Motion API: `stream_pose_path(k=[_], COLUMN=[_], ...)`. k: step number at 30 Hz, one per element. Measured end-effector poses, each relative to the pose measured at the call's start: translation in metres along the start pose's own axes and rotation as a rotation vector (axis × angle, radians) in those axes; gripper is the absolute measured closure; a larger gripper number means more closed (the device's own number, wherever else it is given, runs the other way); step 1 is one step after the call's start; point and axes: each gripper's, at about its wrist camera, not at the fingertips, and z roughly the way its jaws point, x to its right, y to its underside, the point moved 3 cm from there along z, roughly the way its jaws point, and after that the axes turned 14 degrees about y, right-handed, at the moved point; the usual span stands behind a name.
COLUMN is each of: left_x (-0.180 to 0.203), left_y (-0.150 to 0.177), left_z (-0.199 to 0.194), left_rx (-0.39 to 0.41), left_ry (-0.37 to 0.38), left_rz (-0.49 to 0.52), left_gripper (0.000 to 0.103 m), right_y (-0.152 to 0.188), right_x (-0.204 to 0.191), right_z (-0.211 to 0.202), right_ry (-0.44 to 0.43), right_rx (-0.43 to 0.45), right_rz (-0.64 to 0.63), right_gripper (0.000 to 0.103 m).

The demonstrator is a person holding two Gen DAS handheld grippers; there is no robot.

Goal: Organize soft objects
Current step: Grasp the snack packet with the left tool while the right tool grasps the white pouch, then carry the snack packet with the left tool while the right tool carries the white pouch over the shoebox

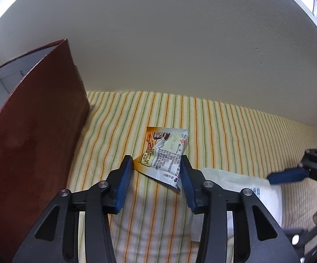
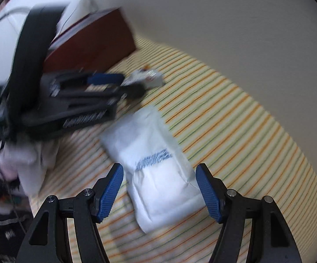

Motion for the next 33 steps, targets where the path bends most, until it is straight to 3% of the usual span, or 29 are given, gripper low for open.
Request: stream_pose_path(k=[4,9,13,20,25,27,33], left_x=[-0.002,-0.004,-0.015,-0.012,-0.017,0.003,0.017], left_y=[0.008,0.021,0.025,0.042,0.052,0.048,0.048], left_z=[-0.006,-0.018,-0.024,-0.039,-0.052,-0.052,-0.057], left_rx=[0.008,0.012,0.009,0.013,0.022,0.027,0.044], left_ry=[0.002,0.009,0.015,0.022,0.034,0.039,0.059], left_rz=[-0.005,-0.019,-0.040,-0.028,-0.029,-0.028,0.009], left_gripper=[0.062,0.063,0.064,0.064,0.064,0.064,0.064], right_y=[0.007,0.012,0.010,0.023,0.035,0.042,0.057], right_x=[-0.013,-0.032,-0.032,-0.033,-0.032,-0.030,-0.021], right_z=[-0.002,0.000,0.001,-0.011,-0.019,-0.023,-0.049], right_ry=[0.026,0.170,0.185,0.233,0.267,0.281,0.294], right_rx=[-0.011,-0.007,-0.015,-0.021,-0.015,-0.004,0.044], right_rz=[-0.044,-0.118,-0.068,0.017,0.065,0.083,0.164], right_gripper=[0.037,0.037,0.038,0.059,0.061,0.061,0.061])
